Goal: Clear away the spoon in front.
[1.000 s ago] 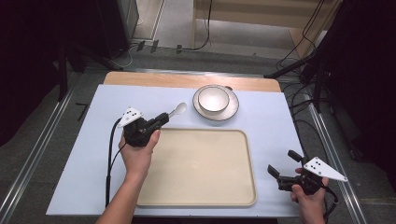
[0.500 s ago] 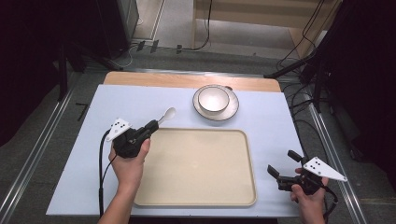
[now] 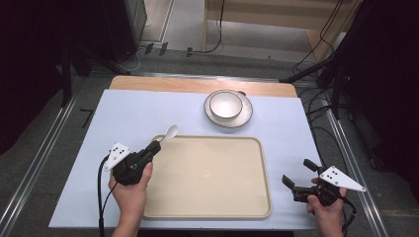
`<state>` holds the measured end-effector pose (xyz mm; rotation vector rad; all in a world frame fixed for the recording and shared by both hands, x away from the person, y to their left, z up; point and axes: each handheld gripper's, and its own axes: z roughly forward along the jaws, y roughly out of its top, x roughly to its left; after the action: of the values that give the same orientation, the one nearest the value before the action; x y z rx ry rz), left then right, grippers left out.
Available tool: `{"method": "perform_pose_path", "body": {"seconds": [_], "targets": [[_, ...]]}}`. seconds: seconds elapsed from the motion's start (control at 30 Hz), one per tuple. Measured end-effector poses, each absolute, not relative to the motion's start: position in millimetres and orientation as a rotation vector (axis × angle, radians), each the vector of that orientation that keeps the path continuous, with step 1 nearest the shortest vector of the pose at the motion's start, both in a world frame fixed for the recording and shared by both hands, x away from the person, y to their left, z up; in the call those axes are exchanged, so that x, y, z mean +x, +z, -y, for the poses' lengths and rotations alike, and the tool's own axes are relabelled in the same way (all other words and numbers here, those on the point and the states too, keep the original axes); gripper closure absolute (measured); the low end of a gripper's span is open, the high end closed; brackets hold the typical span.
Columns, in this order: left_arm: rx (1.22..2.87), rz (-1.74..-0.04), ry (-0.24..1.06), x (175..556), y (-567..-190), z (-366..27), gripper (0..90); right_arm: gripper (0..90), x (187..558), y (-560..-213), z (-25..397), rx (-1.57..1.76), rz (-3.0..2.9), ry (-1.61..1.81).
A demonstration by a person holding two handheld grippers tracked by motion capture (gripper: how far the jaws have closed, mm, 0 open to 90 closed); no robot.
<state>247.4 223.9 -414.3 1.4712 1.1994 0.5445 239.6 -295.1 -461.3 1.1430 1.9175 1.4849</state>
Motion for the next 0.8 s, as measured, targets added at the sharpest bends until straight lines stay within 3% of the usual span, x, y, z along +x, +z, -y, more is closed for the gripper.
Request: {"method": "perform_pose_path", "body": {"seconds": [0.8], "targets": [[1.386, -1.288, 0.707, 207, -448, -221, 86.2, 0.0, 240, -462, 295, 1.144, -1.92, 1.475]]}}
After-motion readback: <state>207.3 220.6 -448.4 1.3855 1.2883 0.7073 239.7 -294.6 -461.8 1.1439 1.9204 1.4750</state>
